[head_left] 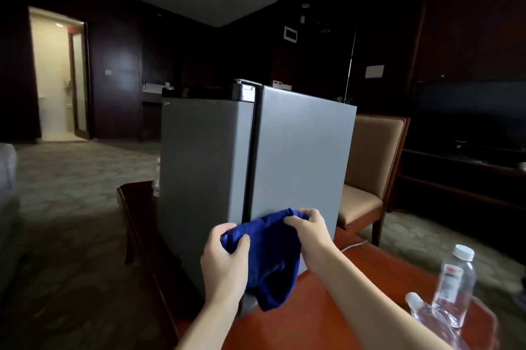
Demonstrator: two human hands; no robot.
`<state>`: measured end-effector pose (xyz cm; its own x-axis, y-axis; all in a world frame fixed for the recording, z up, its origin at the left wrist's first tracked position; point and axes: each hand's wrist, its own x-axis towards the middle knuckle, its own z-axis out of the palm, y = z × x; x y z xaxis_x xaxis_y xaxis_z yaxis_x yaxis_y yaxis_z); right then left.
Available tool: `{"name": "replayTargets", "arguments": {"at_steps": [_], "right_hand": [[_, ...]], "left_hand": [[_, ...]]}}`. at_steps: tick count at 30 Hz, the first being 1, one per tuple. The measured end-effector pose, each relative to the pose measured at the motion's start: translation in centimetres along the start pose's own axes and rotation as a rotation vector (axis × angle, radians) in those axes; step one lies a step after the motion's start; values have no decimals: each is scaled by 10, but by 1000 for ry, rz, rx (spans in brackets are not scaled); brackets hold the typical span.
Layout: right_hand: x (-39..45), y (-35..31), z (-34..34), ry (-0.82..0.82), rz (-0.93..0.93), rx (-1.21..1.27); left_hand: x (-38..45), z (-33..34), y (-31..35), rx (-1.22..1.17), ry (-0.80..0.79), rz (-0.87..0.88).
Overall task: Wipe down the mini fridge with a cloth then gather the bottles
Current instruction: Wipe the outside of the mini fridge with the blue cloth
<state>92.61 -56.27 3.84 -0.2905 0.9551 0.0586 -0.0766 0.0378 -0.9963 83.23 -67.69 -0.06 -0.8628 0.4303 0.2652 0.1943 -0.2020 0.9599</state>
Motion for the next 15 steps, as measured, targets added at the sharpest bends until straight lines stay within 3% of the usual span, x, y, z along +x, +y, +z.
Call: {"name": "replayTargets", "arguments": {"at_steps": [9,15], "right_hand": [[0,-108,37,-61,-321,82],[-6,-122,59,18,-501,-84]], "left_hand": [[37,-8,82,-120,66,284],[53,-11,100,-172,90,276]]}}
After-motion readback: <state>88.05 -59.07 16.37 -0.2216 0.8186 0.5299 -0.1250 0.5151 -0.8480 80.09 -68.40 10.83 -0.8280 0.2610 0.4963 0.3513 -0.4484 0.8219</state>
